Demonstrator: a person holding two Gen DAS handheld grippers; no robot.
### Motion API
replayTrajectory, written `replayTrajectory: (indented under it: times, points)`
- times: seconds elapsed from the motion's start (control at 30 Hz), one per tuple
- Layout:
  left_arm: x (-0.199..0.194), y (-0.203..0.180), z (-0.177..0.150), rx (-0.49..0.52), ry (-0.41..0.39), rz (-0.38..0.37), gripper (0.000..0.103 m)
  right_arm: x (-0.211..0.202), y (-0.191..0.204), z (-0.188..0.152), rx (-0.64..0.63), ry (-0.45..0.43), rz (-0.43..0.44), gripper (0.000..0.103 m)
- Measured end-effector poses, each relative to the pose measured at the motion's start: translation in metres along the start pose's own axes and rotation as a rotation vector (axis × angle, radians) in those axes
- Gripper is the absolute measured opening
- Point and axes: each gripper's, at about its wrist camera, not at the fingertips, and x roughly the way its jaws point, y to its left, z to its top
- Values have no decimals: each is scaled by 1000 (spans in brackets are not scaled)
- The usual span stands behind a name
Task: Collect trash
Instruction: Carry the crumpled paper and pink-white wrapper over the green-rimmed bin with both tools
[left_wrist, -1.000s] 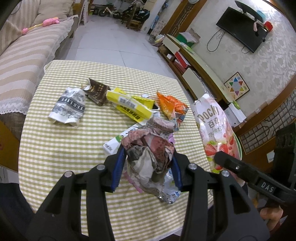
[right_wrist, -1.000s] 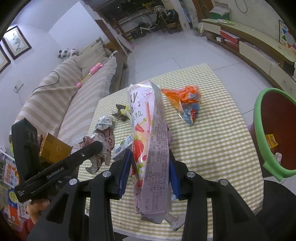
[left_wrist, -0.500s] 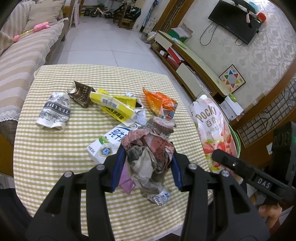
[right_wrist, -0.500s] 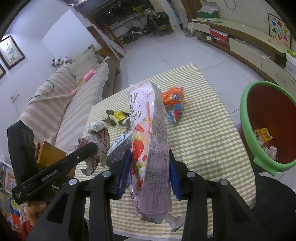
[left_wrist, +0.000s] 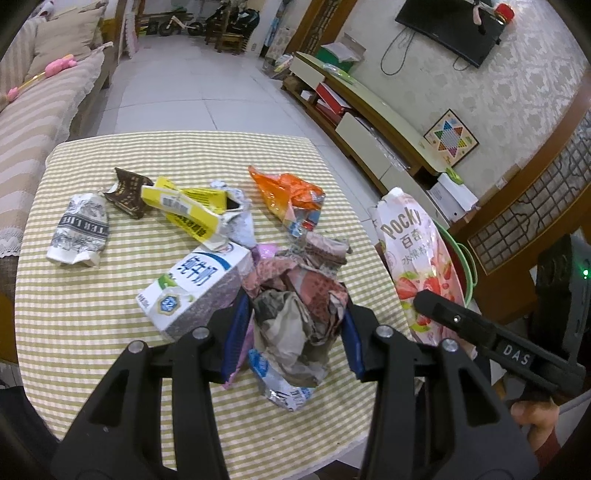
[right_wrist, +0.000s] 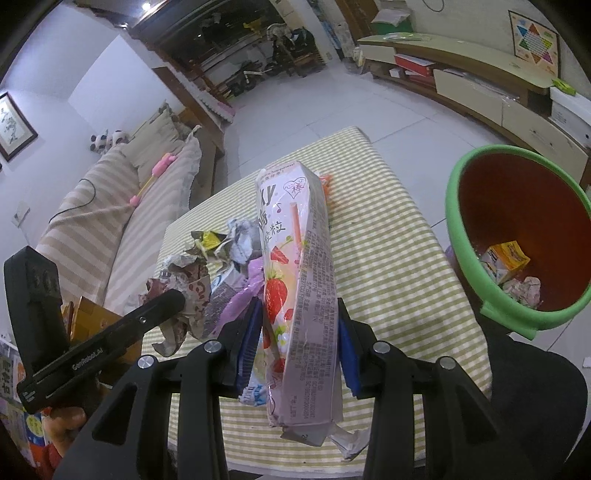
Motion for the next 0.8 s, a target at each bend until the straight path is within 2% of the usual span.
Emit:
replayTrajectory:
  times: [0.8]
  points:
    - [31,-69,6,126,45,-82,43,-36,-69,0,130,-74,-84,37]
